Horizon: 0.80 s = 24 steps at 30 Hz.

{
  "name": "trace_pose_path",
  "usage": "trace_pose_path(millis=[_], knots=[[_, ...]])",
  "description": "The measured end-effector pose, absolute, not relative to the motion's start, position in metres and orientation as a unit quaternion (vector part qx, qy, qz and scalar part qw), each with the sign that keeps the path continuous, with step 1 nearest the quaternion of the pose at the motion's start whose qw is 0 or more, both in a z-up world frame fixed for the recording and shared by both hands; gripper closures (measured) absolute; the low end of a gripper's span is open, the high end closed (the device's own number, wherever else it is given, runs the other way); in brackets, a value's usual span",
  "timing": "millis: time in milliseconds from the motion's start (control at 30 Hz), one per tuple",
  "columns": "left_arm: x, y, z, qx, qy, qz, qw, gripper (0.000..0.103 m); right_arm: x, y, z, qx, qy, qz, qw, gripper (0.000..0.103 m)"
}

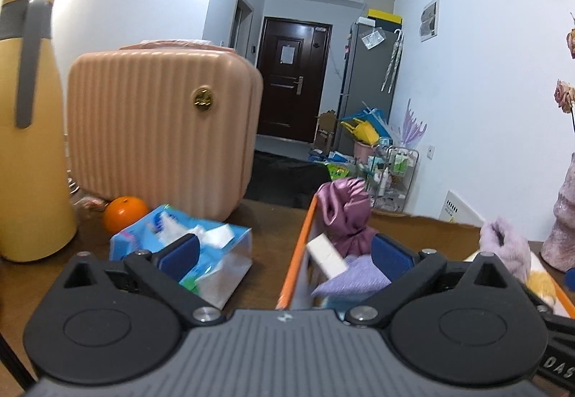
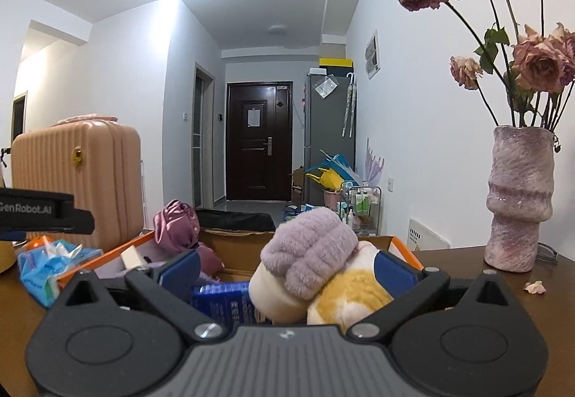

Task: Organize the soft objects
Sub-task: 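Withdraw both tools and move the right tool toward the clear plastic bag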

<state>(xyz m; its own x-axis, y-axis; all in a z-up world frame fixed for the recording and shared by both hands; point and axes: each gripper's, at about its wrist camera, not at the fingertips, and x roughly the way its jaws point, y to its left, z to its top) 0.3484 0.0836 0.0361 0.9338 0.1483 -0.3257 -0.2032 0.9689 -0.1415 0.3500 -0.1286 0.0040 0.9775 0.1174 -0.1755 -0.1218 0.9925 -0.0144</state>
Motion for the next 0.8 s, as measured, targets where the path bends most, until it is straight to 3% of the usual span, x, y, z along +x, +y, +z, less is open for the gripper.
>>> trace_pose_path(millis=[800], knots=[[0.237,0.074,0.022,-0.053,0.202,0.084,0.974,0.000,0.235,-0.185,0.002,-0.050,0.113,0.049,0.991,0.000]])
